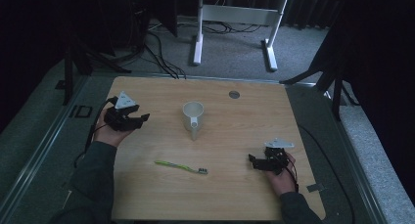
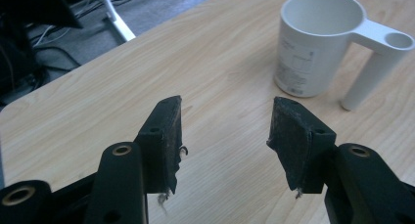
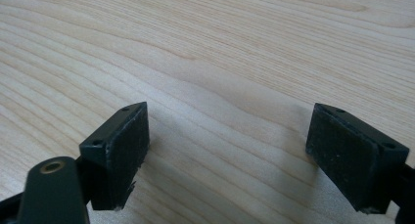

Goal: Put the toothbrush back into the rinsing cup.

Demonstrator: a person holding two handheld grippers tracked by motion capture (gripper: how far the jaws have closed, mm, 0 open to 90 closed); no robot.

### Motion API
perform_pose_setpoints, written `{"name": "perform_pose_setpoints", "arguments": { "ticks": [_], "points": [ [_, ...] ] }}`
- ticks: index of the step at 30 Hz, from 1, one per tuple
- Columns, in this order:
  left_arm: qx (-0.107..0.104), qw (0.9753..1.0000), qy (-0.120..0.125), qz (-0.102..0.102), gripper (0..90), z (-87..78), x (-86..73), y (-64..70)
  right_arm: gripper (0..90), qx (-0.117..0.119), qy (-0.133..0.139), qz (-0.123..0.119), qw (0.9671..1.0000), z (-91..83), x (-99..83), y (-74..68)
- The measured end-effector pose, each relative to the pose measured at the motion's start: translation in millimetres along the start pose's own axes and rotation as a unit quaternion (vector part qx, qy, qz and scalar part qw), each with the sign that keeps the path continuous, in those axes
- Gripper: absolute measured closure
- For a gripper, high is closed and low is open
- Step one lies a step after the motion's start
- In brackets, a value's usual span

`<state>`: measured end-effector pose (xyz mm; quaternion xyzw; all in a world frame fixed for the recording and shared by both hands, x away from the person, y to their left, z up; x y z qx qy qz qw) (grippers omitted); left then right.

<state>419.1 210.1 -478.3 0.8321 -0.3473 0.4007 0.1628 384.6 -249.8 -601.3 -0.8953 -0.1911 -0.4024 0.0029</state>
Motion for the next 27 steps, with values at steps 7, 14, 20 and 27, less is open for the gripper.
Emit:
{"name": "perform_pose_setpoints", "arguments": {
  "ticks": [7,14,20,27],
  "points": [
    [-0.023,0.999,-0.02,0.034,46.9,6.1,9.6,12.5,15.9,0.0,0.0,0.0,1.0,0.0,0.0,0.1],
    [-0.041,0.9969,-0.027,0.062,47.3,7.4,18.3,27.5,15.9,0.0,0.001,0.0,1.0,0.1,0.1,0.1],
    [-0.051,0.9947,-0.037,0.082,47.2,11.0,21.5,38.5,15.9,0.0,0.001,-0.001,1.0,0.1,0.1,0.1],
    [-0.067,0.991,-0.053,0.103,47.2,18.5,26.2,53.0,15.9,0.0,0.001,-0.001,1.0,0.1,0.1,0.1]
  ]
}}
Point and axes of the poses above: each handheld gripper's, and its own axes: z roughly forward along the jaws, x roughly out of its top, y roughly to its right, the point moved 6 cm from there along z, roughly forward along the jaws, and after that the axes turned 12 degrees about -x, right-handed, at the moved point
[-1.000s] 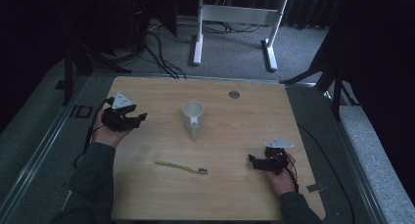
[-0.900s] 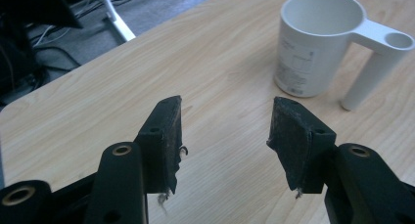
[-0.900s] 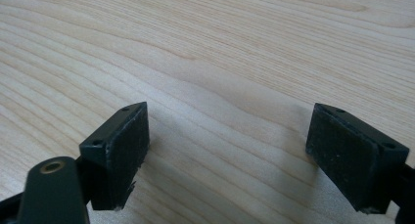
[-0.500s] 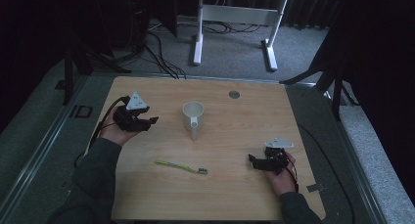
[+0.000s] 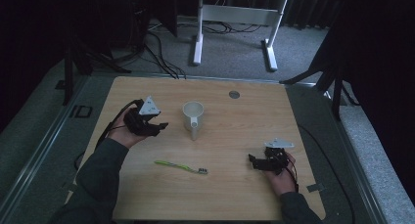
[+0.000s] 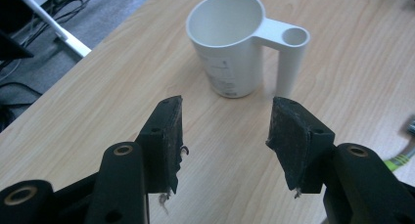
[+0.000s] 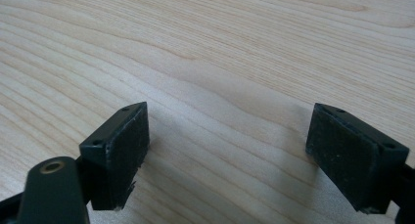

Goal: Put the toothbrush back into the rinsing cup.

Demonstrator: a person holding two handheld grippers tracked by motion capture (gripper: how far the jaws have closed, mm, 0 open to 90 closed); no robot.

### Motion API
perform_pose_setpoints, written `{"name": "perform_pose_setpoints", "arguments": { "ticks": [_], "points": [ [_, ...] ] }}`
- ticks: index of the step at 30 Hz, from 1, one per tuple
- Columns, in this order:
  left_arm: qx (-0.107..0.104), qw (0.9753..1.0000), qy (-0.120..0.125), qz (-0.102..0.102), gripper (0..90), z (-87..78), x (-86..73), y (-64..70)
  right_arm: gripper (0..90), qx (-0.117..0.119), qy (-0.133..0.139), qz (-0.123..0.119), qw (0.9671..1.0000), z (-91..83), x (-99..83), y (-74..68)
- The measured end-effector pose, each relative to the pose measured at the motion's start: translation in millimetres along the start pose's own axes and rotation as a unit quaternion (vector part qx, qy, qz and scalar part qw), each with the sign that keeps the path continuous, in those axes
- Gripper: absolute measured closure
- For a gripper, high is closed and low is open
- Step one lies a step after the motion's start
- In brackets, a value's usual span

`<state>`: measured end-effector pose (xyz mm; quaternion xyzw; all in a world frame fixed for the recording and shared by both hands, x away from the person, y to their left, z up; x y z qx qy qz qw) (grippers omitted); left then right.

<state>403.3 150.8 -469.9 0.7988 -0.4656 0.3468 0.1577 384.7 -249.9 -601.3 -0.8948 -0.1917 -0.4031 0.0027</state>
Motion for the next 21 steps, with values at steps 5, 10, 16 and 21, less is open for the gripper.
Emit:
{"name": "perform_pose_setpoints", "arguments": {
  "ticks": [5,10,16,21],
  "points": [
    [-0.009,0.9998,-0.012,0.014,47.0,5.0,2.1,6.6,15.9,0.0,0.0,0.0,1.0,0.0,0.0,0.0],
    [-0.02,0.9992,-0.023,0.025,47.0,10.3,3.2,12.4,15.9,0.0,0.0,0.001,1.0,0.0,0.0,-0.1],
    [-0.03,0.9982,-0.039,0.035,47.0,16.2,2.3,17.8,15.9,0.0,0.0,0.001,1.0,0.0,0.0,-0.1],
    [-0.037,0.9976,-0.042,0.04,47.0,19.7,2.7,21.9,15.9,0.0,0.0,0.001,1.0,0.0,0.0,-0.1]
  ]
}}
Point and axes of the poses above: each handheld gripper's, and its own axes: z roughly forward along the jaws, x roughly out of its top, y roughly to its right, the point moved 6 cm from there along z, roughly forward along the jaws, and after that the axes turned 12 degrees about -x, right-handed, at the moved point
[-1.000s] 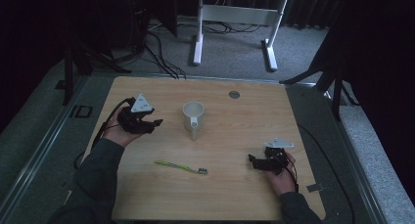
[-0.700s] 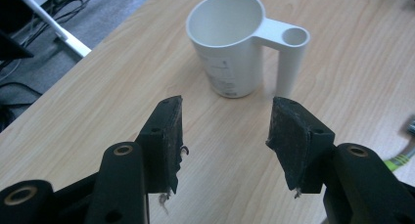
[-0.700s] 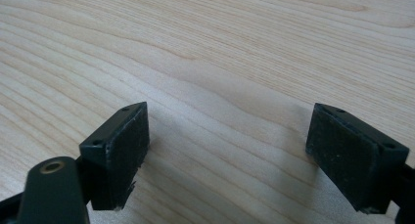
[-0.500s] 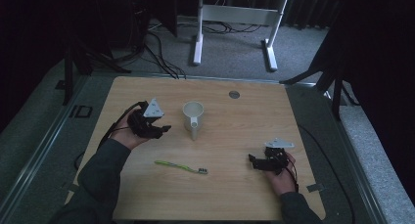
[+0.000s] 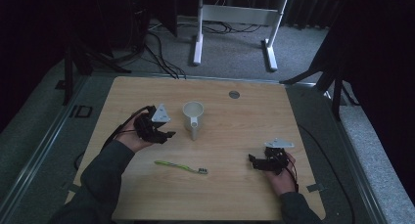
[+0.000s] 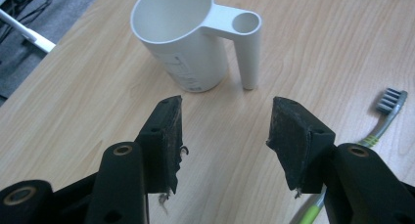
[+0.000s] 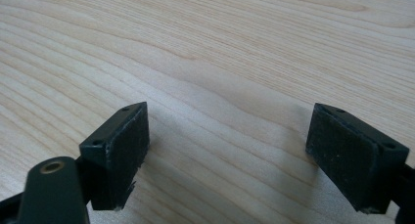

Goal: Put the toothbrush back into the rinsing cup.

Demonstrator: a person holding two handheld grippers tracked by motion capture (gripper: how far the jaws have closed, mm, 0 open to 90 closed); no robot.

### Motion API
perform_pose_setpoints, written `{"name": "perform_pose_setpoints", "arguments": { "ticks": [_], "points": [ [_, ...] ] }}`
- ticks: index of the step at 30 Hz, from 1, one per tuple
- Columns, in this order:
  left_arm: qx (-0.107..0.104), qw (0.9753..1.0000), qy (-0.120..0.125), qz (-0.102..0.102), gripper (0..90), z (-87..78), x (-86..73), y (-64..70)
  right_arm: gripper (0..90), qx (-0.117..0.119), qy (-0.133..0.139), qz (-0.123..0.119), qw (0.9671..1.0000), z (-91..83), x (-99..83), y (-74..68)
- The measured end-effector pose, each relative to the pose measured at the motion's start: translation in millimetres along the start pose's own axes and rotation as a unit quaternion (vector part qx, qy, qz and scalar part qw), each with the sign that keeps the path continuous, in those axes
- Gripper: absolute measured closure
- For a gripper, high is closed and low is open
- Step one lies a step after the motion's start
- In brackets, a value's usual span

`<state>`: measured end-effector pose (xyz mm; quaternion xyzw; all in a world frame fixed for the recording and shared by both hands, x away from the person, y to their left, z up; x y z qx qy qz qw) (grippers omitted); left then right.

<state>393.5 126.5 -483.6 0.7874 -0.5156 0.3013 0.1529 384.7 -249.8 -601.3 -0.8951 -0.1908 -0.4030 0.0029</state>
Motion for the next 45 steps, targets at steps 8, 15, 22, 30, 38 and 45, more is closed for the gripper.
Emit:
{"name": "perform_pose_setpoints", "arguments": {
  "ticks": [8,15,22,30,38,45],
  "points": [
    [-0.015,0.9997,-0.018,0.012,47.0,9.1,1.0,7.4,15.9,0.0,0.0,0.0,1.0,0.0,0.0,0.0],
    [-0.024,0.9992,-0.027,0.02,47.1,11.8,2.6,10.9,15.9,0.0,0.0,0.0,1.0,0.0,0.0,0.0],
    [-0.033,0.9985,-0.033,0.029,47.1,13.8,6.2,14.1,15.9,0.0,0.0,0.0,1.0,0.0,0.0,0.0],
    [-0.045,0.9974,-0.041,0.04,47.7,16.9,9.9,18.7,15.9,0.0,0.0,0.0,1.0,0.0,0.0,0.0],
    [-0.053,0.9957,-0.056,0.051,47.7,21.8,10.4,22.7,15.9,0.0,0.0,0.0,1.0,0.0,0.0,0.1],
    [-0.058,0.9951,-0.059,0.055,48.6,22.4,11.9,24.0,15.9,0.0,0.001,-0.001,1.0,0.1,0.1,0.1]
  ]
}}
Point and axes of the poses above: each handheld gripper's, and its own axes: z roughly forward along the jaws, x roughly out of its top, y roughly to its right, the point moved 6 cm from there along z, roughly forward along the jaws, and after that the axes turned 12 degrees about -x, right-handed, at the moved point
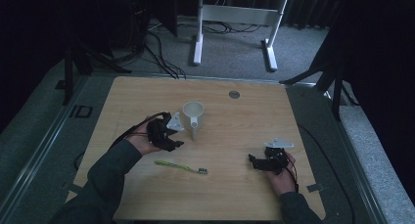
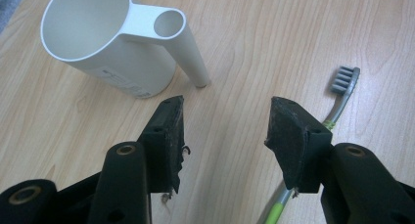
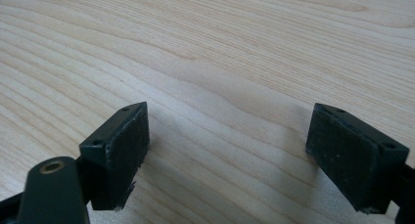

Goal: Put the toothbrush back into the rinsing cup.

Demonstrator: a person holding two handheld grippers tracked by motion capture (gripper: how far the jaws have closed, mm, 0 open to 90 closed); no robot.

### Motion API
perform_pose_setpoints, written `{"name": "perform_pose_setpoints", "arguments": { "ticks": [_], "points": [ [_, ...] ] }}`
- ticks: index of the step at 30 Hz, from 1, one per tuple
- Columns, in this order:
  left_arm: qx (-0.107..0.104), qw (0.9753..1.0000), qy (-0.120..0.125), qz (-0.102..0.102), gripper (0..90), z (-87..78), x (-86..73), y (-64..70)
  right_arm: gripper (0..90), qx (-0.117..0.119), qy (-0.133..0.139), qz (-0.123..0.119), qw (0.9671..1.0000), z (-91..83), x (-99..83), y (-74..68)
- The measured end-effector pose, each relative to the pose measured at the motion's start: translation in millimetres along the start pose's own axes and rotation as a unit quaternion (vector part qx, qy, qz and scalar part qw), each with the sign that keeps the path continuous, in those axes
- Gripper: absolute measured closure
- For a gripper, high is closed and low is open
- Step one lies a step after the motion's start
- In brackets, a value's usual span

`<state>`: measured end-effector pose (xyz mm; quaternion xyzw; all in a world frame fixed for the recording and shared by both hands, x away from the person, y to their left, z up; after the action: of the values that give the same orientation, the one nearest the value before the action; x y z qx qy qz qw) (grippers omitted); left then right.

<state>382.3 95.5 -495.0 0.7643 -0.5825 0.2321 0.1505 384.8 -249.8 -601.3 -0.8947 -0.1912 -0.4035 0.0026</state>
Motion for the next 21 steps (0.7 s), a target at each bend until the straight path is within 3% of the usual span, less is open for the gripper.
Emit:
{"name": "perform_pose_setpoints", "arguments": {
  "ticks": [9,21],
  "points": [
    [-0.006,1.0,0.0,0.005,48.7,1.7,1.5,2.2,15.9,0.0,0.0,0.0,1.0,0.0,0.0,0.0],
    [-0.033,0.9991,-0.025,0.013,49.9,12.8,1.3,9.0,15.9,0.0,-0.001,0.001,1.0,-0.2,-0.1,-0.2]
  ]
}}
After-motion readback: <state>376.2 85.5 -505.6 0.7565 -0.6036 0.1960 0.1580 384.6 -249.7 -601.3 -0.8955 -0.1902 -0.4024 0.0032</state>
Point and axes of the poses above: each handheld gripper's, and its own axes: z roughly forward along the jaws, x roughly out of its top, y roughly to its right, the point moved 6 cm from there along z, roughly forward along the jaws, and after that the axes turned 12 degrees about -x, right-handed, at the moved point
